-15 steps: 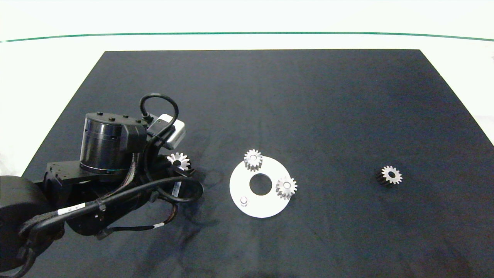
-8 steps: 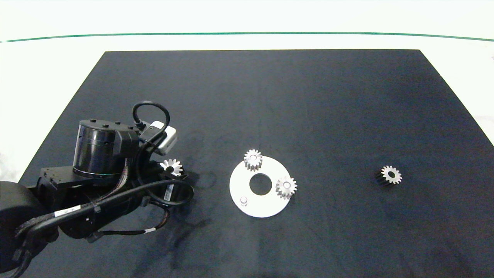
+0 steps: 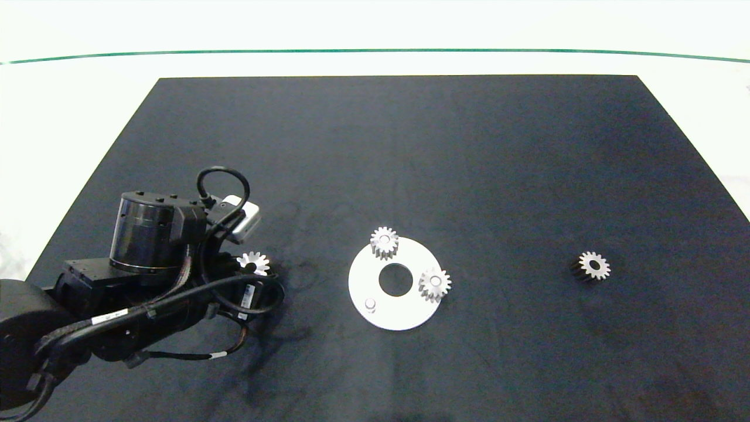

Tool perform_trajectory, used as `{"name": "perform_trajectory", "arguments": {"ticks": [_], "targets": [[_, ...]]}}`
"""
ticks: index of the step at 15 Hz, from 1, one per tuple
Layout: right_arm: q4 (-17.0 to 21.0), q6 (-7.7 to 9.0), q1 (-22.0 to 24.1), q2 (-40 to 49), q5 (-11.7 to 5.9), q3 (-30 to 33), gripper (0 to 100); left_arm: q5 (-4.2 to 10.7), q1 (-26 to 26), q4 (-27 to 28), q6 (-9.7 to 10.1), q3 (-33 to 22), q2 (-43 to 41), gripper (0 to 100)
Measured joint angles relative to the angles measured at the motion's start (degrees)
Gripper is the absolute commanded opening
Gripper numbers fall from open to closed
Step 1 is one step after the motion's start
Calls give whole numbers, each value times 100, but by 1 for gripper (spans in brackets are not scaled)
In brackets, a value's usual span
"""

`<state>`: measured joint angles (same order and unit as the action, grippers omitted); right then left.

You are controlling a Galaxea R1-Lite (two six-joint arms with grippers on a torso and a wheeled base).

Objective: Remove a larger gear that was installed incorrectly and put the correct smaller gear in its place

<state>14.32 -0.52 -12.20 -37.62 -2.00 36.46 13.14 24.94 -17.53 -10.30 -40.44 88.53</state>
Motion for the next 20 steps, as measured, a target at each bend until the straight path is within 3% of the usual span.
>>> {"name": "perform_trajectory", "arguments": {"ticks": [1, 13, 20], "targets": [[2, 0, 0, 0, -6, 0, 100, -5, -39, 1, 0, 20, 9, 100], [2, 22, 50, -27, -11, 2, 100, -74, -17, 108, 16, 113, -507, 100], [-16, 57, 79, -477, -4, 11, 100, -77, 46, 1073, 22, 174, -1740, 100]]}}
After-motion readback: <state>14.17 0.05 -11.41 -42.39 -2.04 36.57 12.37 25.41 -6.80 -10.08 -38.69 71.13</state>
